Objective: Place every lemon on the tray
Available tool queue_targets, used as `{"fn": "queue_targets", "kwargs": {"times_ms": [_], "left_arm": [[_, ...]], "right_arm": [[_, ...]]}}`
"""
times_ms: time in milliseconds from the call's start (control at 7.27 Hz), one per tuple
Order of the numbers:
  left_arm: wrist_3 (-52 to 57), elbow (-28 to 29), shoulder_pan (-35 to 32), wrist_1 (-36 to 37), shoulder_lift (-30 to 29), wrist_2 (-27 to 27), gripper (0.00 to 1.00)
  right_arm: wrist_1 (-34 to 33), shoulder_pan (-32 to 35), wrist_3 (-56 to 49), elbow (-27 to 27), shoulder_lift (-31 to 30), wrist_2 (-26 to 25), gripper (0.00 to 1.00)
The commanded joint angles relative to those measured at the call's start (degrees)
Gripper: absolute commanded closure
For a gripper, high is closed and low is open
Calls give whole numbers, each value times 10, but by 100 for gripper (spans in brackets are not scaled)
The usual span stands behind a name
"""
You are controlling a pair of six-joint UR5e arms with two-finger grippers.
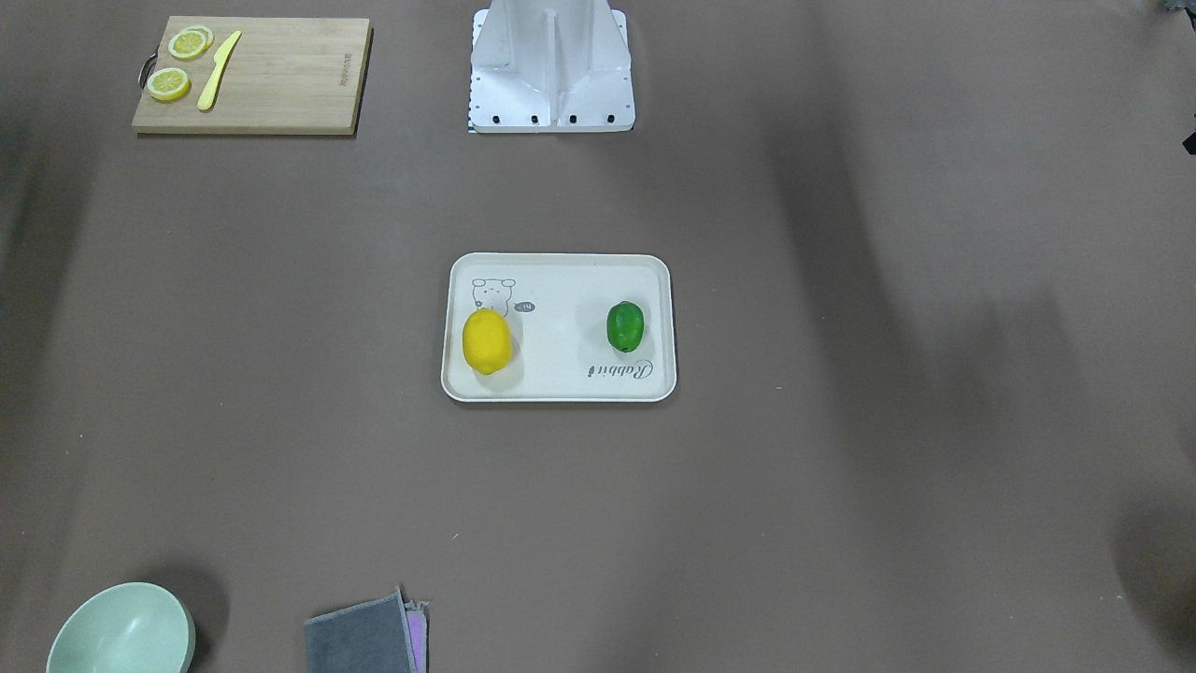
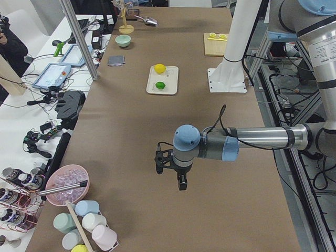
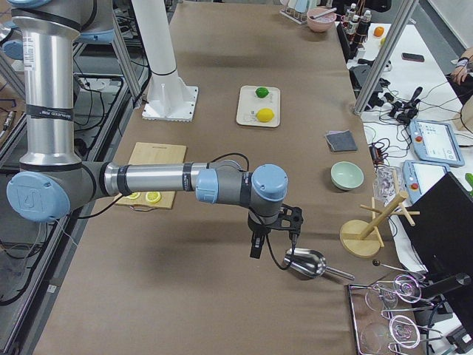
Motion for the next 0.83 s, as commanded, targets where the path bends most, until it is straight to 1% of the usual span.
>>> {"fn": "queue_targets", "kwargs": {"times_ms": [0,688], "left_arm": [[0,1,0,0,2,0,2],[0,8,-1,-1,1,0,2]], "right_arm": [[0,0,0,1,1,0,0],[0,0,1,2,1,0,0]]}}
